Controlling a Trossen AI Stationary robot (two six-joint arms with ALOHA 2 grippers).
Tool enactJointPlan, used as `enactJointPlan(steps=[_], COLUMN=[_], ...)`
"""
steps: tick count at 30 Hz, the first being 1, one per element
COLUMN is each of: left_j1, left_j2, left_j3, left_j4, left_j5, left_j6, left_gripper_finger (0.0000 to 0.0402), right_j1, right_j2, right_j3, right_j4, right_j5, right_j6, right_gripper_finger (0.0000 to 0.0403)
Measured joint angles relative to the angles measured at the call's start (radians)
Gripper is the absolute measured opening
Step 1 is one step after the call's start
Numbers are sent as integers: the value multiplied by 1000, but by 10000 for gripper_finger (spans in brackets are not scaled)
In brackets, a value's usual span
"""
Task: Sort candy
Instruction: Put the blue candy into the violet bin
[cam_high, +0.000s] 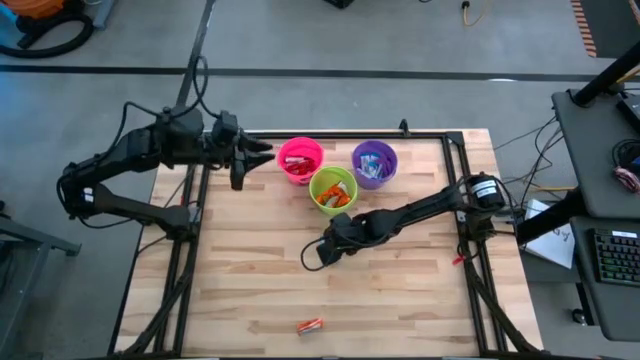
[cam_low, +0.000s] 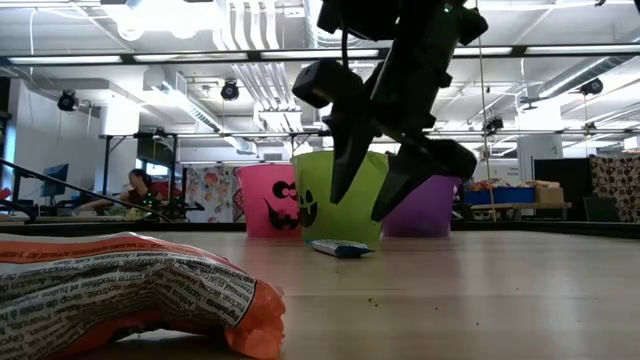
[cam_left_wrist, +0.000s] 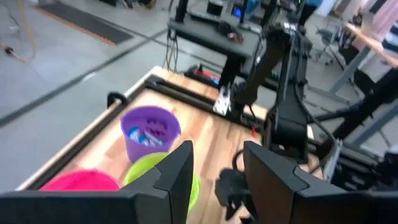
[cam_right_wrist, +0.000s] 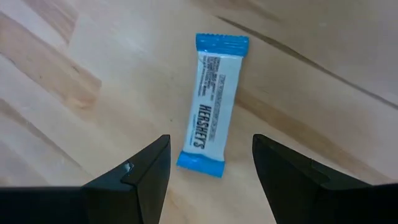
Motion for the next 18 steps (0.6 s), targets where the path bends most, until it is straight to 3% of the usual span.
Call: enactJointPlan(steps=[10, 18], left_j1=[-68, -74], left_j2=[-3, -4], left_j3=[0, -1], left_j4=[-42, -43], left_j5=[0, 2], left_j6=[-19, -21], left_gripper_finger=[125, 125], right_j1=[0, 0], right_j2=[49, 175], right_j3=[56, 223], right_j4=[13, -188], right_j5=[63, 79], right_j6=[-52, -89], right_gripper_finger=[216, 200])
